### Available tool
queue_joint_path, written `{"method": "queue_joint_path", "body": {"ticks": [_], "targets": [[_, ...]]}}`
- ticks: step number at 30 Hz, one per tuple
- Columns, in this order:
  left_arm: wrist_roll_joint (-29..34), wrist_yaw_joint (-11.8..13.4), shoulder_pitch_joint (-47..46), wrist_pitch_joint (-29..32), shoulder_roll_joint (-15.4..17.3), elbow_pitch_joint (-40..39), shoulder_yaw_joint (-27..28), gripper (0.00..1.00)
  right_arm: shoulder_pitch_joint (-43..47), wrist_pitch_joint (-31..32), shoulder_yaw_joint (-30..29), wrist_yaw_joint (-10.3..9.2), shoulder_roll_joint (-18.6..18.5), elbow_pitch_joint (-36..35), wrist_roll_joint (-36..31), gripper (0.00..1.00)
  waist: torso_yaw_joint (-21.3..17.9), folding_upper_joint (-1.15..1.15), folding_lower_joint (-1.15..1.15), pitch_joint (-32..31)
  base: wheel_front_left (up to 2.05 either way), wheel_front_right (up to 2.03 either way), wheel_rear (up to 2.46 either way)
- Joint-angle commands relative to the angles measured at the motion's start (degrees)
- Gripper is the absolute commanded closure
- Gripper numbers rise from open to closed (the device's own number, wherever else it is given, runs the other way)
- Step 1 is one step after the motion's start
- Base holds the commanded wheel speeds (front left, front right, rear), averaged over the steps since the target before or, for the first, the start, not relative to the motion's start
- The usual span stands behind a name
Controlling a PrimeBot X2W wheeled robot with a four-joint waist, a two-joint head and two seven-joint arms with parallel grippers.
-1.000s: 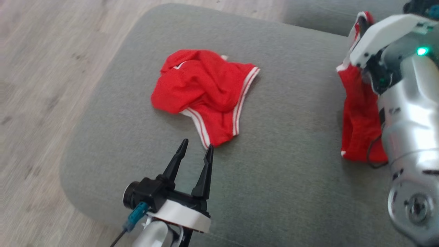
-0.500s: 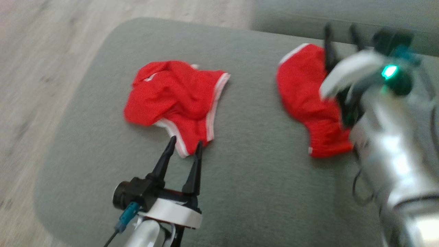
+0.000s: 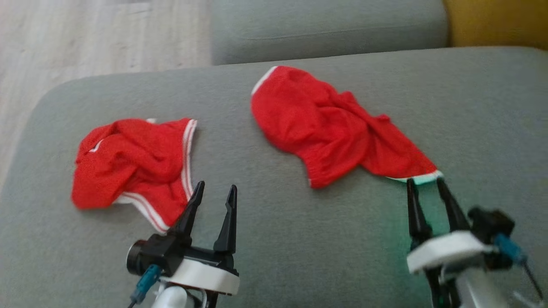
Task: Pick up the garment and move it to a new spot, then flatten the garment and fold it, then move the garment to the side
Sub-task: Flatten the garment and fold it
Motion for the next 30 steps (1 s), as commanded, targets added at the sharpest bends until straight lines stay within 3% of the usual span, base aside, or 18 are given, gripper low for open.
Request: {"method": "queue_joint_path", "body": {"ticks": [1, 7, 19, 24, 30], "targets": [[0.5, -0.3, -1.5, -0.3, 0.0, -2.0, 2.3, 0.00, -0.2, -0.8, 1.2, 0.39, 0.7, -3.6, -1.0, 0.00, -2.2, 0.00, 0.01, -0.1, 0.00, 0.00, 0.00], [0.9, -0.8, -2.1, -0.3, -0.1, -1.8, 2.3, 0.00, 2.5, -0.8, 0.9, 0.39, 0.7, -8.3, -2.5, 0.00, -3.2, 0.00, 0.01, 0.9, 0.00, 0.00, 0.00], [3.1, -2.6, -5.8, -0.3, -0.2, 0.1, -0.7, 0.00, 2.2, -0.6, 0.8, 0.39, 0.7, -10.5, -3.3, 0.00, -4.2, 0.00, 0.01, 3.2, 0.00, 0.00, 0.00], [5.1, -4.1, -11.7, 1.5, -0.2, 4.9, -5.7, 0.00, 1.7, -0.6, 0.6, 0.39, 0.7, -11.0, -3.6, 0.00, -5.6, 0.00, 0.01, 5.6, 0.00, 0.00, 0.00], [3.4, -5.1, -19.4, 7.0, -0.2, 13.1, -9.8, 0.00, 0.6, -0.7, 2.0, 0.39, 0.7, -11.4, -3.1, 0.00, -8.5, 0.00, 0.01, 8.6, 0.00, 0.00, 0.00]]}}
